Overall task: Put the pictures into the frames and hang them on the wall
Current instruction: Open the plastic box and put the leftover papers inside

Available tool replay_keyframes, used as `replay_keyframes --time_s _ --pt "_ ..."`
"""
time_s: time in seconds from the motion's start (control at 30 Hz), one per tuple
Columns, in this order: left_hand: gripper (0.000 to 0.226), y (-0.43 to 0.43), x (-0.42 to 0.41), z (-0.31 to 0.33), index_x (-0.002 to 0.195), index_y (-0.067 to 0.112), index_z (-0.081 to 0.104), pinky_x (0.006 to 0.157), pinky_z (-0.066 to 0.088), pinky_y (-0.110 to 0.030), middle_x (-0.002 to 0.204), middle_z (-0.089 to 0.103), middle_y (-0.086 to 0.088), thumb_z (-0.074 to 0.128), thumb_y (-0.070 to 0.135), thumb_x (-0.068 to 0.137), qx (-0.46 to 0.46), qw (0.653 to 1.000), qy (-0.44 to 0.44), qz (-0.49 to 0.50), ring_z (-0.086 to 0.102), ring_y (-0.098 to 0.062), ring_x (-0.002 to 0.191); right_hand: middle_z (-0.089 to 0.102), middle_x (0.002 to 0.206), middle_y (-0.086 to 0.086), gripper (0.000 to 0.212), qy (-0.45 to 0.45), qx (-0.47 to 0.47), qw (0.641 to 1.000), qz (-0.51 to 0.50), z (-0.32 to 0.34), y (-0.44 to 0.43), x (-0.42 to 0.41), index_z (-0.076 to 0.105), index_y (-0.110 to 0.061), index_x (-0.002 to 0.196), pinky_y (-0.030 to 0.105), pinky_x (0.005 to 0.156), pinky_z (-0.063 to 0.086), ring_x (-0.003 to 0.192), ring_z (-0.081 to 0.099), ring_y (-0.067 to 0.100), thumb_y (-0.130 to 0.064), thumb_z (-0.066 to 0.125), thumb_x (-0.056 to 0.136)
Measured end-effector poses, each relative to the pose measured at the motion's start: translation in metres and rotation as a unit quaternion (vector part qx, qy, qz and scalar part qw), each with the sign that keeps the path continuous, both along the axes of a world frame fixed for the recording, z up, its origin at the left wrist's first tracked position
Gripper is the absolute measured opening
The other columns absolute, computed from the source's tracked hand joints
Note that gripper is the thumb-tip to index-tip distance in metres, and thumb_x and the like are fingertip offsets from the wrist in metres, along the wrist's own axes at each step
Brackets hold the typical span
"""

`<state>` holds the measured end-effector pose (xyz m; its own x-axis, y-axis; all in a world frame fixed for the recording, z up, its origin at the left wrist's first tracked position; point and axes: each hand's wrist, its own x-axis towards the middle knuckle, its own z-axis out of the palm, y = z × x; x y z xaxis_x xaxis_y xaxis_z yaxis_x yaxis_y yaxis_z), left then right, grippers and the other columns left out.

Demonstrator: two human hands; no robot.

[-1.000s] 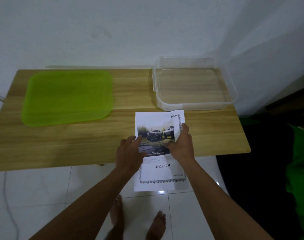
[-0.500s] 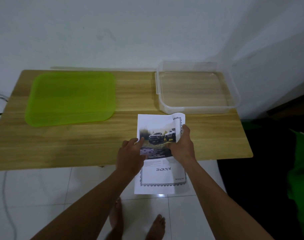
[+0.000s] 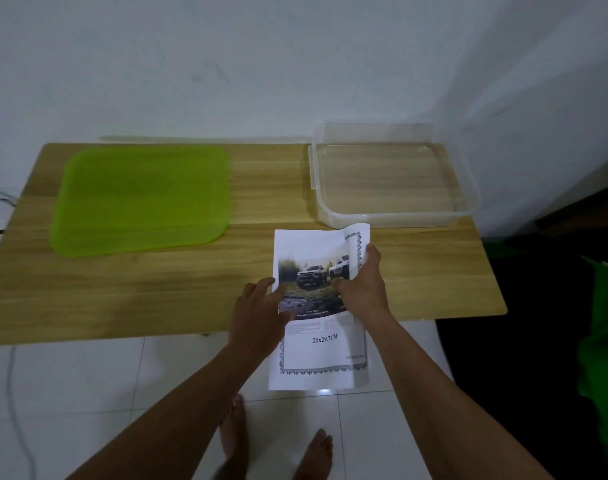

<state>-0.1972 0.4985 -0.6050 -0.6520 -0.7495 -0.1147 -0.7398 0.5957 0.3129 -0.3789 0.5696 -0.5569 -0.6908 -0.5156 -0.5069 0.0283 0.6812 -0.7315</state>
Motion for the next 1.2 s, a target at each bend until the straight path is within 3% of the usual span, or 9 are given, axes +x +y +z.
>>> replay_keyframes --time_s 0.17,0.4,0.53,0.67,0.77,0.87,0.97,1.07,1.2 --pt "0.048 0.001 0.002 0.001 0.125 0.019 0.062 0.092 0.047 -0.045 0.133 0.057 -0.007 0.064 0.046 0.085 -0.029 0.999 -0.003 -0.016 0.048 -0.030 0.124 0.051 0.125 0.006 0.093 -0.007 -0.012 1.000 -0.023 -0.001 -0.002 -0.003 0.009 -0.033 0.151 0.030 0.065 0.050 0.100 0.060 0.027 -0.002 0.068 0.085" --pt "0.049 -0.002 0.005 0.005 0.132 0.020 0.056 0.100 0.042 -0.045 0.141 0.050 -0.008 0.060 0.044 0.088 -0.007 1.000 -0.007 -0.025 0.042 -0.029 0.131 0.054 0.104 -0.004 0.088 -0.024 -0.022 0.999 -0.003 -0.002 0.000 -0.003 0.015 -0.034 0.151 0.028 0.060 0.047 0.082 0.056 0.010 0.002 0.062 0.087" --pt "0.051 -0.005 0.007 0.007 0.133 0.022 0.055 0.099 0.042 -0.045 0.141 0.049 -0.008 0.062 0.043 0.087 0.006 1.000 -0.002 -0.022 0.042 -0.029 0.131 0.055 0.110 -0.012 0.092 -0.047 -0.083 0.995 -0.018 0.001 0.005 -0.002 0.025 -0.036 0.147 0.028 0.071 0.052 0.096 0.057 0.012 0.013 0.063 0.080" --pt "0.060 -0.002 0.002 0.015 0.141 0.020 0.047 0.099 0.040 -0.039 0.137 0.051 -0.006 0.062 0.040 0.087 0.058 0.997 0.046 0.034 0.044 -0.028 0.124 0.056 0.128 -0.006 0.099 -0.096 -0.155 0.982 -0.043 0.008 0.018 -0.004 0.027 -0.035 0.149 0.030 0.076 0.058 0.107 0.060 0.012 0.015 0.071 0.075" --pt "0.070 0.000 -0.009 0.033 0.148 0.015 0.036 0.098 0.042 -0.036 0.132 0.057 -0.010 0.066 0.038 0.088 0.182 0.962 0.139 0.147 0.053 -0.027 0.116 0.059 0.130 -0.001 0.101 -0.123 -0.181 0.974 -0.052 0.015 0.032 -0.010 0.028 -0.040 0.148 0.047 0.087 0.058 0.113 0.061 0.022 0.014 0.073 0.075" --pt "0.078 -0.004 -0.018 0.052 0.149 0.016 0.033 0.096 0.042 -0.031 0.131 0.058 -0.008 0.071 0.040 0.085 0.331 0.895 0.182 0.238 0.056 -0.022 0.113 0.063 0.123 0.000 0.101 -0.162 -0.208 0.963 -0.054 0.023 0.047 -0.017 0.028 -0.042 0.146 0.042 0.080 0.060 0.108 0.064 0.022 0.015 0.073 0.075" --pt "0.066 -0.004 -0.021 0.064 0.138 0.017 0.052 0.094 0.052 -0.038 0.119 0.066 0.004 0.079 0.021 0.078 0.463 0.814 0.249 0.248 0.066 -0.023 0.106 0.062 0.127 0.002 0.104 -0.179 -0.214 0.959 -0.049 0.029 0.058 -0.023 0.026 -0.040 0.148 0.043 0.085 0.058 0.110 0.064 0.023 0.014 0.074 0.074" --pt "0.045 0.001 -0.024 0.079 0.118 0.016 0.066 0.079 0.057 -0.032 0.100 0.075 0.000 0.077 0.003 0.077 0.477 0.796 0.284 0.240 0.072 -0.021 0.092 0.058 0.134 0.005 0.107 -0.173 -0.219 0.960 -0.037 0.037 0.066 -0.029 0.026 -0.040 0.149 0.047 0.092 0.055 0.114 0.061 0.026 0.012 0.077 0.072" --pt "0.044 0.007 -0.029 0.101 0.111 0.017 0.067 0.063 0.052 -0.023 0.100 0.075 0.000 0.079 0.000 0.073 0.463 0.793 0.326 0.224 0.071 -0.019 0.086 0.060 0.129 0.005 0.107 -0.160 -0.232 0.959 -0.032 0.056 0.072 -0.037 0.027 -0.039 0.148 0.032 0.076 0.058 0.112 0.062 0.031 0.014 0.078 0.071"
